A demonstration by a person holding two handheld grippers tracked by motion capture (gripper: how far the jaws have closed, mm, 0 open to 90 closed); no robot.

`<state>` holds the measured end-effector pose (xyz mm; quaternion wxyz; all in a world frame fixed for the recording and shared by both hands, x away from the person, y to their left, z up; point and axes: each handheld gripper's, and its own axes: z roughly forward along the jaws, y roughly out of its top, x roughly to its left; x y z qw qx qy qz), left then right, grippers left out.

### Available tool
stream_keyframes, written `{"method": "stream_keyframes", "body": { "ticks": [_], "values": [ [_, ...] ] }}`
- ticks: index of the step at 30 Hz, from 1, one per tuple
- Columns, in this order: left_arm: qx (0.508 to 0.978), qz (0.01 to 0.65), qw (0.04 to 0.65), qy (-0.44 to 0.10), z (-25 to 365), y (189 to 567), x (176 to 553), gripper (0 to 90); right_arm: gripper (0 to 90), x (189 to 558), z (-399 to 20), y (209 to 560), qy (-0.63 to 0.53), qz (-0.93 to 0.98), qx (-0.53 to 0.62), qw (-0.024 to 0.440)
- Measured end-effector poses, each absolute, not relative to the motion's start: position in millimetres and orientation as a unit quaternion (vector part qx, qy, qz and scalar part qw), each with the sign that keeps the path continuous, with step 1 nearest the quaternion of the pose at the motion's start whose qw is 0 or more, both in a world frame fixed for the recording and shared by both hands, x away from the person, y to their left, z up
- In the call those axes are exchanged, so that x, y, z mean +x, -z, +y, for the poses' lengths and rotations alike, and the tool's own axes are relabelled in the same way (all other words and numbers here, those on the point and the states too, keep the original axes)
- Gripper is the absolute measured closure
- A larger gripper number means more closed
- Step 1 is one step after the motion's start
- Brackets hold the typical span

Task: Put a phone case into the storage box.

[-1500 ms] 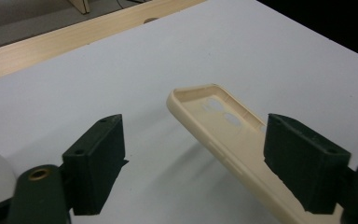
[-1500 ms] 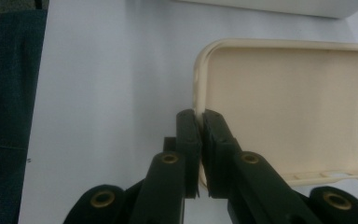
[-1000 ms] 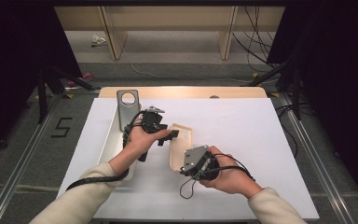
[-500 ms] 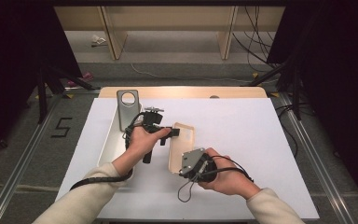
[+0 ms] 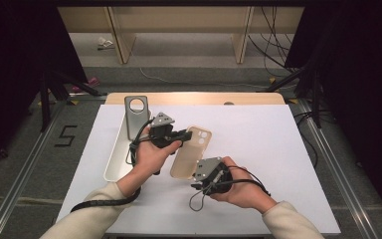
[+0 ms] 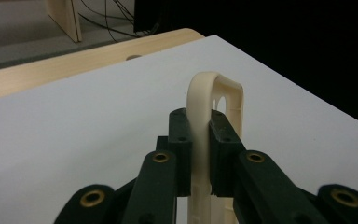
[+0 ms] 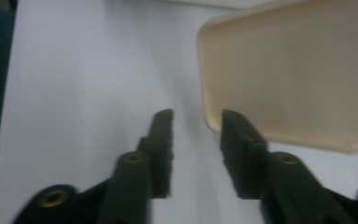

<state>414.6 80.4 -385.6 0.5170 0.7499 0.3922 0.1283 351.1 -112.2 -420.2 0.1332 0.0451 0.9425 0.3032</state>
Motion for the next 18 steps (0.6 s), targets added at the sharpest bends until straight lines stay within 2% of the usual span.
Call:
{"method": "stream_keyframes", "body": {
  "ticks": [2, 5, 7, 9, 13, 18],
  "values": [
    [0.746, 0.388, 0.523, -0.141, 86.0, 385.7, 411.8, 81.3, 52.6, 353.1, -114.9, 419.2, -0.317, 0.935, 0.063, 0.144],
    [0.74, 0.386, 0.528, -0.157, 96.0, 384.7, 408.2, 81.2, 41.9, 355.8, -119.9, 417.8, -0.336, 0.926, 0.091, 0.149],
    [0.732, 0.388, 0.537, -0.16, 102.5, 384.3, 405.9, 81.2, 39.9, 357.2, -124.0, 416.4, -0.346, 0.921, 0.108, 0.146],
    [0.726, 0.389, 0.543, -0.164, 109.0, 383.6, 403.4, 81.2, 34.2, 358.8, -128.3, 415.4, -0.357, 0.915, 0.124, 0.143],
    [0.714, 0.392, 0.555, -0.168, 121.0, 382.9, 398.8, 81.2, 30.2, 362.8, -139.3, 414.4, -0.378, 0.904, 0.158, 0.127],
    [0.702, 0.397, 0.567, -0.171, 134.1, 382.9, 393.2, 81.2, 25.1, 364.5, -152.3, 413.4, -0.395, 0.889, 0.191, 0.131]
  ]
}}
